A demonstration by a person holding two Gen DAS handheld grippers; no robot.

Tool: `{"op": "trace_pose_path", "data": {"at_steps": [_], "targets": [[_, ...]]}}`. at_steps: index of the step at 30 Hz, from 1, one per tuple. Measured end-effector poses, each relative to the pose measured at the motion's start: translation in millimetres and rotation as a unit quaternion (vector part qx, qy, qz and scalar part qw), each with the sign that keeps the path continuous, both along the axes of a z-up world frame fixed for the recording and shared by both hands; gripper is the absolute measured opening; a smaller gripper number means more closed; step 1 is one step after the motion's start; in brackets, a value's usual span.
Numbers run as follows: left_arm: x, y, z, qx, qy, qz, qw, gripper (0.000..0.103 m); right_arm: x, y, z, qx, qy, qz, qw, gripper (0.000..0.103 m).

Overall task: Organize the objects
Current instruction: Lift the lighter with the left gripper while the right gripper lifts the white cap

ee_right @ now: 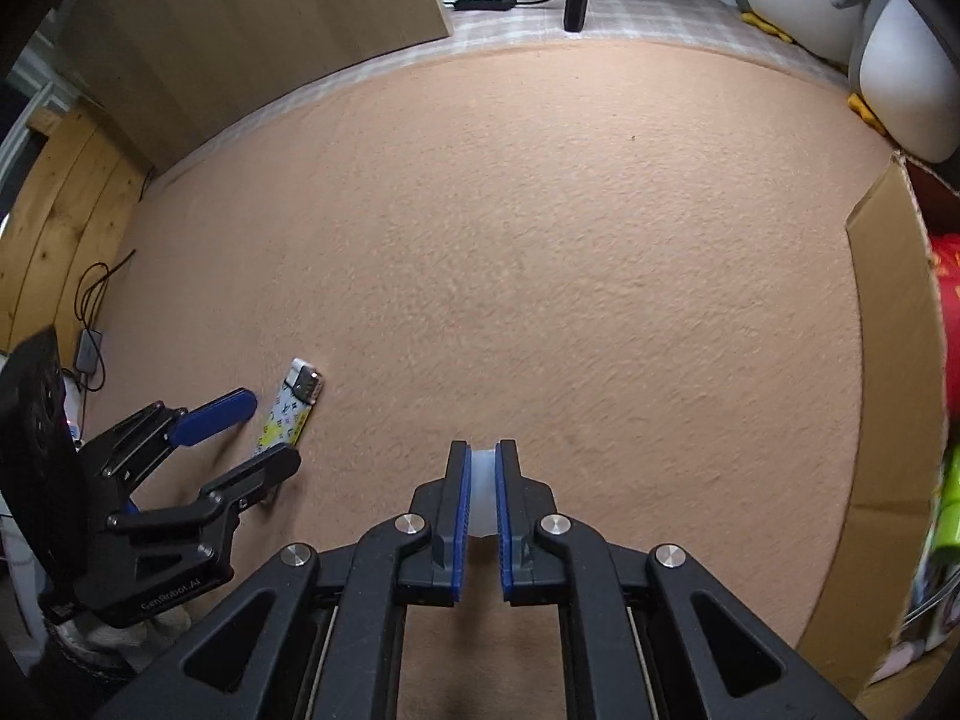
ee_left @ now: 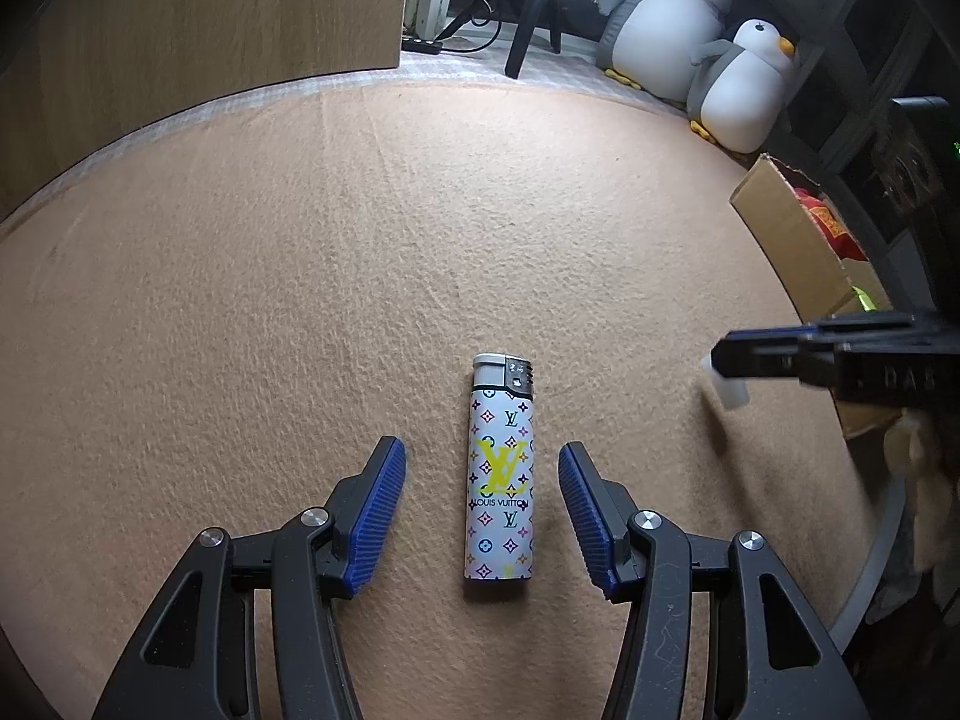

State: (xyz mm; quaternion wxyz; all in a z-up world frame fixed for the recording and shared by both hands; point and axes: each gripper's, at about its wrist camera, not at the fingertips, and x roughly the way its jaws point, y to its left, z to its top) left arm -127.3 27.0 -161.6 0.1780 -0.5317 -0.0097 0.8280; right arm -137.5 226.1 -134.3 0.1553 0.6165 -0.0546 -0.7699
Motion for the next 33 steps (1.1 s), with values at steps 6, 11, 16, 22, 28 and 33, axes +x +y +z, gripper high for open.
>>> {"op": "trace_pose_path", "data": {"at_steps": [6,11,16,22,28,33], "targets": [[3,4,1,-0.015,-0.002,-0.001,0.9999,0.057,6,-1,-4,-0.025,0.029,-0.016,0.999,0.018],[3,8,1,-0.028,-0.002,-0.003,0.9996,0.057,17,-3,-6,-0.022,0.046,-0.019,0.998,0.034],[3,11,1,-0.033,-0.004,-0.006,0.9994,0.057,24,-5,-11,-0.021,0.044,-0.011,0.999,0.037],[1,17,1,-0.042,-0.005,-0.006,0.9991,0.057,22,-3,-20,-0.01,0.043,-0.032,0.998,0.037],[-1,18,2,-0.052,-0.004,-0.006,0.9986,0.049,19,-11,-20,0.003,0.047,-0.024,0.999,0.037],[1,10,2,-0.052,-0.003,0.006,0.9986,0.025,21,-16,-20,0.014,0.053,-0.011,0.998,0.036]]}}
